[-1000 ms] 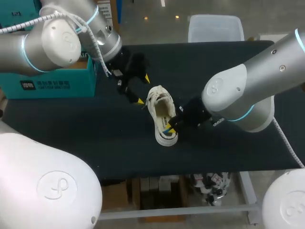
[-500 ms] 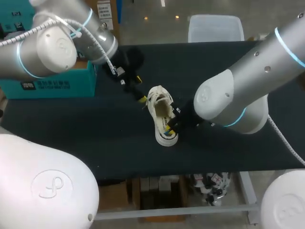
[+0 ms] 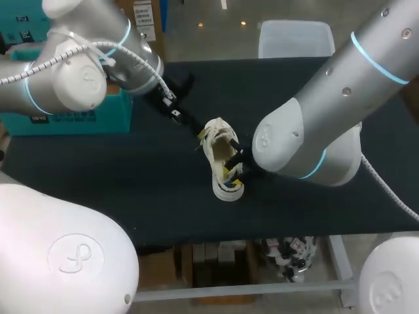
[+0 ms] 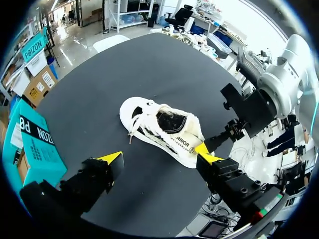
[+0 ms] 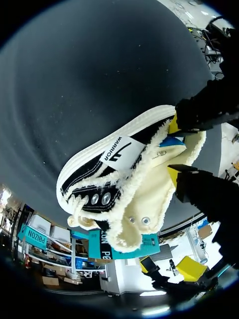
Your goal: Open the shoe tongue, take the insole out of the shoe, put the insole back into the shoe, and pack the shoe into the shoebox
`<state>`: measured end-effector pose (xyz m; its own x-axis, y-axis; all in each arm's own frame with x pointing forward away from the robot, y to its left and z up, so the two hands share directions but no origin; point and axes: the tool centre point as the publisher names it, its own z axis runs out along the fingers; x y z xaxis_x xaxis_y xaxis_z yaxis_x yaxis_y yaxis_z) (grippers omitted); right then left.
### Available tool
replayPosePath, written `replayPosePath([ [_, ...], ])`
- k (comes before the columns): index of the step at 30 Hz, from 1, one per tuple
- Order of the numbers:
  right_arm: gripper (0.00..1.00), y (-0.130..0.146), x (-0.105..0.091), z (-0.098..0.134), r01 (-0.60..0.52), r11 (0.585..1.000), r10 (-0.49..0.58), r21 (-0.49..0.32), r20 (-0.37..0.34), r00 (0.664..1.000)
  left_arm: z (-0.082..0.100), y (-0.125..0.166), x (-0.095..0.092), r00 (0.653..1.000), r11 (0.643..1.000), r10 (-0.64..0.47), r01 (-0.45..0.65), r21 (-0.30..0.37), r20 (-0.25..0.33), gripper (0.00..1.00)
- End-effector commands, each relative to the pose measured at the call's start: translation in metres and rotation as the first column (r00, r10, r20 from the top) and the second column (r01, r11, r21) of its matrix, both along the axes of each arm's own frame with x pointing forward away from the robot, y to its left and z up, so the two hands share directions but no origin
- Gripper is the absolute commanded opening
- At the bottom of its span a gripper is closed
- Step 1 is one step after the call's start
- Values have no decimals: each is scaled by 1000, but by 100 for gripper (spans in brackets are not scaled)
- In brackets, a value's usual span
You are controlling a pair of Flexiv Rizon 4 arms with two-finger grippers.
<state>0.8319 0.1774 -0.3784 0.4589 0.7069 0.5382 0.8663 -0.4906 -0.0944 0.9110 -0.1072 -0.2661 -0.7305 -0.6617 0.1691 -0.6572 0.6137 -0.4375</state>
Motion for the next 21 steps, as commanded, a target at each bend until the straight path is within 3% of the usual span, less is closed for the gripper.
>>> replayPosePath([
  [1,74,-5,-4,16,31,998,-29,-47,39,999,2,7,-5,998,998,58,-58,-7,-9,100],
  [3,68,-7,-3,23,33,999,-31,-42,54,998,2,13,-5,996,996,83,-84,-20,-40,100],
  [5,41,-7,-3,30,24,999,-22,-36,68,997,2,17,-3,989,992,116,-119,-31,-91,100],
  [6,16,-6,-2,32,11,1000,-9,-28,71,997,2,19,-1,983,990,135,-140,-29,-124,100],
  [7,0,-4,-2,33,2,1000,0,-27,71,997,2,21,0,977,988,142,-150,-37,-156,100],
  [9,0,0,-1,32,-18,999,19,-31,62,998,5,24,1,971,991,131,-134,-4,-200,100],
  [19,0,12,7,2,-60,996,59,-61,-6,998,5,24,1,971,991,131,-134,-4,-200,100],
  [21,0,12,9,-2,-59,996,59,-65,-8,998,6,11,3,925,952,305,-304,40,-227,100],
])
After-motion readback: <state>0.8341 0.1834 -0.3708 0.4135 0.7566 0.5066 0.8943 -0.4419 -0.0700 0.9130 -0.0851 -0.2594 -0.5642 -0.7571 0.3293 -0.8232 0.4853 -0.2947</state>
